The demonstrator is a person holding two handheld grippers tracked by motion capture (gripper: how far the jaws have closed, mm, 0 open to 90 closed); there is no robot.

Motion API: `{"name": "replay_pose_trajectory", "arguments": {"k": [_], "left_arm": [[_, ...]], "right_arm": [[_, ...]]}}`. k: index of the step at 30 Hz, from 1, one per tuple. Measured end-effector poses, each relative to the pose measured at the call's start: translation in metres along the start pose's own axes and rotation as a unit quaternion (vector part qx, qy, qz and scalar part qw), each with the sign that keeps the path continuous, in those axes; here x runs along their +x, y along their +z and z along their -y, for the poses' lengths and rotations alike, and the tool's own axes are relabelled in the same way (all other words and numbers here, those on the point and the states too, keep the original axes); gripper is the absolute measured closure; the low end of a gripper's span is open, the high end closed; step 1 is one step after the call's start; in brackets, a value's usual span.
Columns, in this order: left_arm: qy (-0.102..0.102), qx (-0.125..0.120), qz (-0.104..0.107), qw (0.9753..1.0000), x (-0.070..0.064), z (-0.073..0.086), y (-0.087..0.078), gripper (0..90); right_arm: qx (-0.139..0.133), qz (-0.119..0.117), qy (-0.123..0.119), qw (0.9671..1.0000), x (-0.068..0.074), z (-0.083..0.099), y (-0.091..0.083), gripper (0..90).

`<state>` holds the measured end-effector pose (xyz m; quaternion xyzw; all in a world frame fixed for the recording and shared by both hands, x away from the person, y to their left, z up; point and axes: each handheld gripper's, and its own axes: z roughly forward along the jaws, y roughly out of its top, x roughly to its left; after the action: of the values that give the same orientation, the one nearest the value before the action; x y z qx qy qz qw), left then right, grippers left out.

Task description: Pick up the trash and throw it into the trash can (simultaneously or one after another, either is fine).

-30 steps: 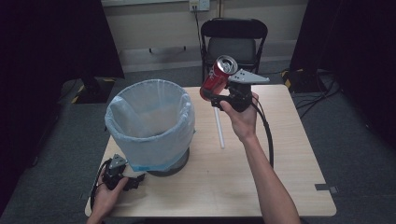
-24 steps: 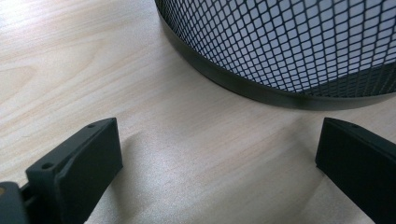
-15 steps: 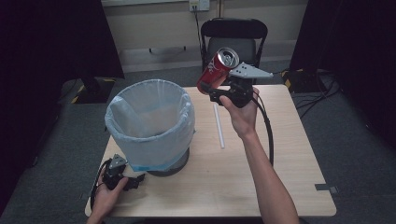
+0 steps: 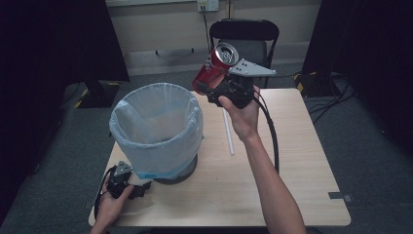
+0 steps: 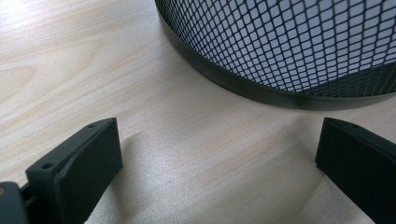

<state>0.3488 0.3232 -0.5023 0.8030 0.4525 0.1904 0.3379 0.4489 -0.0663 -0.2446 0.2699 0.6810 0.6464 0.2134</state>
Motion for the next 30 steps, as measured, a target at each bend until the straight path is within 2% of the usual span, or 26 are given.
{"name": "replay_pose_trajectory", "arguments": {"k": [7, 14, 23, 30], "left_arm": [[-0.001, 0.000, 0.000, 1.0000, 0.000, 0.000, 0.000, 0.0], [0.000, 0.000, 0.000, 1.0000, 0.000, 0.000, 0.000, 0.0], [-0.002, 0.000, 0.002, 1.0000, 0.000, 0.000, 0.000, 0.0], [0.000, 0.000, 0.000, 1.0000, 0.000, 0.000, 0.000, 0.0]], "right_arm": [[-0.008, -0.024, 0.005, 0.9997, 0.013, -0.005, 0.013, 34.6], [-0.001, -0.049, 0.002, 0.9988, 0.026, -0.007, 0.027, 34.6], [0.033, -0.084, -0.004, 0.9959, 0.043, -0.003, 0.047, 34.3], [0.048, -0.100, -0.009, 0.9938, 0.048, -0.001, 0.052, 33.8]]}}
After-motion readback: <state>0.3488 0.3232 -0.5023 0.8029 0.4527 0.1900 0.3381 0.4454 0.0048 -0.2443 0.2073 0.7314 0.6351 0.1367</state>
